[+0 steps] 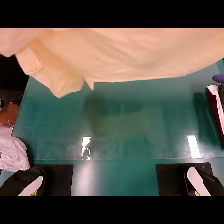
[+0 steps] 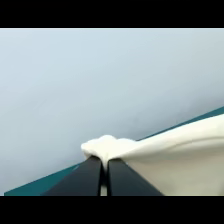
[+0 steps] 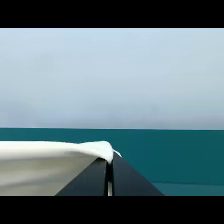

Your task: Fold the shirts.

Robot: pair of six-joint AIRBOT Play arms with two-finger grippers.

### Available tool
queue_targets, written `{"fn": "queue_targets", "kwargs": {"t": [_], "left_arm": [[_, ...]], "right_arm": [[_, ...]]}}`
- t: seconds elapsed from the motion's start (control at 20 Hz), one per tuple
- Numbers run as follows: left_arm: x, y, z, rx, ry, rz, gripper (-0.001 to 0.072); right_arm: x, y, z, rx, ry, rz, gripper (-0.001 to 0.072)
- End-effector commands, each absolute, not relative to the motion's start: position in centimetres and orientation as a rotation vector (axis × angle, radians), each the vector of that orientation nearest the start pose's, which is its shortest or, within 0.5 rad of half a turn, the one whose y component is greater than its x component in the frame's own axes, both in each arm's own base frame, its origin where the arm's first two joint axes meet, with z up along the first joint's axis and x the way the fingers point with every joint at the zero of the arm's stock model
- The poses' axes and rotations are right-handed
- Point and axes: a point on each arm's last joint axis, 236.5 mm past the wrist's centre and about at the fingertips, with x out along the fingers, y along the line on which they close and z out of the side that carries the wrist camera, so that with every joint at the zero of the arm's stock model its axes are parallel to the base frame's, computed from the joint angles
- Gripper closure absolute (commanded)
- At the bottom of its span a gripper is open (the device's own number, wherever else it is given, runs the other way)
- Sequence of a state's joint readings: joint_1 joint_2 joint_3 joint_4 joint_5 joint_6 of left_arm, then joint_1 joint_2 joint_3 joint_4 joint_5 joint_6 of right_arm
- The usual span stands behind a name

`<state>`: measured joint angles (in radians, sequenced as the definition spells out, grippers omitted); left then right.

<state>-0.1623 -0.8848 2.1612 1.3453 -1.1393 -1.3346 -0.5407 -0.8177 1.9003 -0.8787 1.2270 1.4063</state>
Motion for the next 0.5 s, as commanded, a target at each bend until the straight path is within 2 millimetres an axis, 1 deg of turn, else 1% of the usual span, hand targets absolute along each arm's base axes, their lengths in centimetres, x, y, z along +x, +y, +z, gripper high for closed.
{"fn": "queue_targets", "kwargs": {"t": [0.0, 0.05, 0.1, 0.15, 0.2, 0.25, 0.3, 0.35, 0.45], "left_arm": [[20.5, -8.3, 58.8, 0.126, -0.252, -0.355, 0.0681], [21.7, -8.2, 58.0, 0.131, -0.224, -0.343, 0.0681], [23.8, -8.2, 56.4, 0.138, -0.172, -0.329, 0.0681], [26.2, -8.2, 54.5, 0.145, -0.108, -0.32, 0.0681], [29.1, -8.7, 51.7, 0.148, -0.019, -0.326, 0.0681], [32.1, -9.2, 48.4, 0.153, 0.089, -0.337, 0.0681], [34.7, -9.8, 44.8, 0.158, 0.204, -0.35, 0.0681], [37.4, -10.3, 40.6, 0.166, 0.342, -0.367, 0.0681], [41.3, -11.6, 32.0, 0.166, 0.609, -0.415, 0.0681]], "right_arm": [[26.3, -1.1, 50.1, 0.147, 0.119, 0.035, 0.0699], [27.1, -1.5, 48.9, 0.18, 0.181, 0.041, 0.0699], [28.2, -2.2, 46.9, 0.225, 0.265, 0.047, 0.0699], [29.3, -2.9, 44.8, 0.274, 0.349, 0.052, 0.0699], [30.5, -3.8, 41.9, 0.333, 0.449, 0.055, 0.0699], [31.6, -4.7, 38.9, 0.388, 0.548, 0.06, 0.0699], [32.4, -5.1, 35.3, 0.445, 0.666, 0.073, 0.0699], [33.1, -4.9, 32.0, 0.488, 0.778, 0.099, 0.0699], [34.6, -3.4, 25.5, 0.562, 1.001, 0.179, 0.0699]]}}
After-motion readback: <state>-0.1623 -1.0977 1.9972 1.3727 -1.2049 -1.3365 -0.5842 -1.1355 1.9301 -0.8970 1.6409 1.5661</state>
